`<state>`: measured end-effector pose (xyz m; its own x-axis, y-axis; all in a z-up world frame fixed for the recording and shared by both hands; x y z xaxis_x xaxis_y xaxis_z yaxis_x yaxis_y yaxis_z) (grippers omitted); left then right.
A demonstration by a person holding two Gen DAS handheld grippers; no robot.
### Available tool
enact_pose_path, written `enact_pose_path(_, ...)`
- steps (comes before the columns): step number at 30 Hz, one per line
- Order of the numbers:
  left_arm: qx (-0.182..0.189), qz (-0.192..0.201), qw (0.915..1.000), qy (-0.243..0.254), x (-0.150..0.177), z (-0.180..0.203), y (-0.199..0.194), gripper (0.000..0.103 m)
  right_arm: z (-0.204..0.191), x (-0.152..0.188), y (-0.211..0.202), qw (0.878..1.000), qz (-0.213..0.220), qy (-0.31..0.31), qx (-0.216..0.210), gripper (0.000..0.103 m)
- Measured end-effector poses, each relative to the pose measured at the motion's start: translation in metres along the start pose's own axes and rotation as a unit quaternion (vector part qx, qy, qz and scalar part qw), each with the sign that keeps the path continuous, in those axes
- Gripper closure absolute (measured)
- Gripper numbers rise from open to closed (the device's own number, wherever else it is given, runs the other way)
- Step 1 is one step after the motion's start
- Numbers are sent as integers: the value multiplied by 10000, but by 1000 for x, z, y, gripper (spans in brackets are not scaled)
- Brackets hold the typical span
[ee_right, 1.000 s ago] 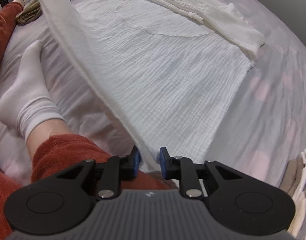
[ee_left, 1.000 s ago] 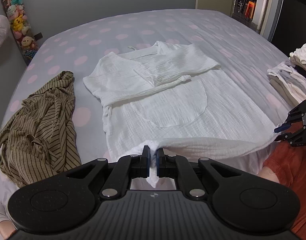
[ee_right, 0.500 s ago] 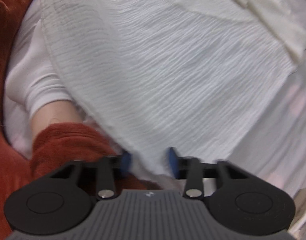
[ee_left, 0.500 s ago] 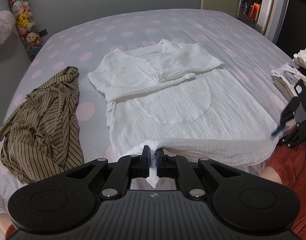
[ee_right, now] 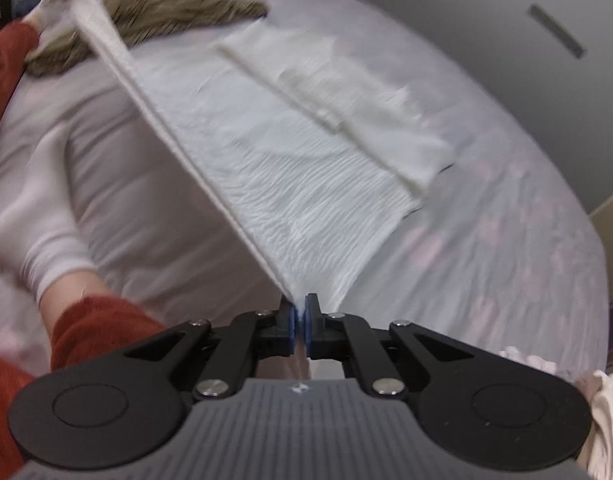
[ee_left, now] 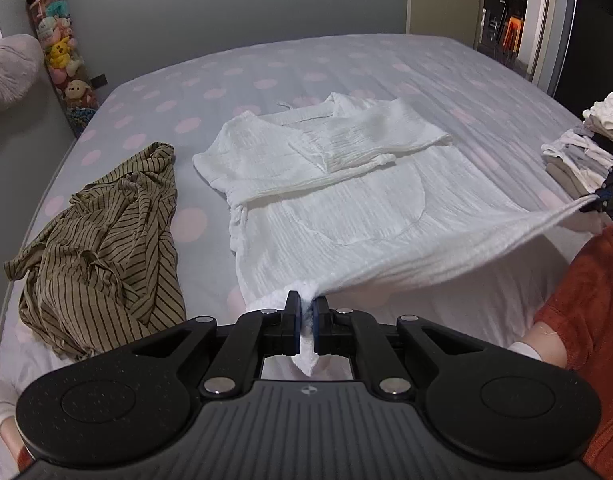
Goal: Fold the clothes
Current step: 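Lift the white shirt hem with both tools and fold it toward the collar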
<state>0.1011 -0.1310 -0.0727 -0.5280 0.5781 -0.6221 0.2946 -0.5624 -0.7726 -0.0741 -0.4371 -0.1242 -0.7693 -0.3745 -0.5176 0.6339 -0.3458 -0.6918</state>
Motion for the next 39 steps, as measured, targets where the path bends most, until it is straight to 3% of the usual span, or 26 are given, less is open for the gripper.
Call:
enact_pose_path(6, 10, 39, 9998, -172, 12, 3, 2, 100, -14, 12, 17, 9999, -118, -31, -6, 97)
enact_pose_path(11, -66, 122, 9996, -264, 18, 2, -2, 100, -18, 13, 9, 9999, 40, 29, 90, 98)
enact_pose_path(17, -65, 592, 9978, -297, 12, 7, -28, 100, 2, -3, -43, 9957, 673, 173, 617, 99)
enact_pose_path(24, -195, 1108, 9937, 6, -6, 27, -82, 100, 30, -28, -114, 9834, 1333, 234, 1209, 99)
enact_pose_path(29, -289, 1249, 9914, 264, -10, 41, -119, 100, 32, -33, -157, 9779, 1536, 51, 1420, 99)
enact_pose_path(39, -183, 1350, 9899, 399, 3, 60, -166, 100, 9, -17, -228, 9770, 1566, -373, 1400, 99)
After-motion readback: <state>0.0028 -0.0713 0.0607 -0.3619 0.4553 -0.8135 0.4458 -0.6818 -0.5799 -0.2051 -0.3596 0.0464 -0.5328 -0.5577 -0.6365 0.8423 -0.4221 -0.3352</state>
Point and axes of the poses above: each gripper's, at about its wrist camera, not at the fingertips, and y roughly the way its jaws point, z to its right, x to its underside, the point moved 9 cm from there along y, roughly the way its jaws point, and after that the axes turned 15 degrees about x, right-handed, at the moved point
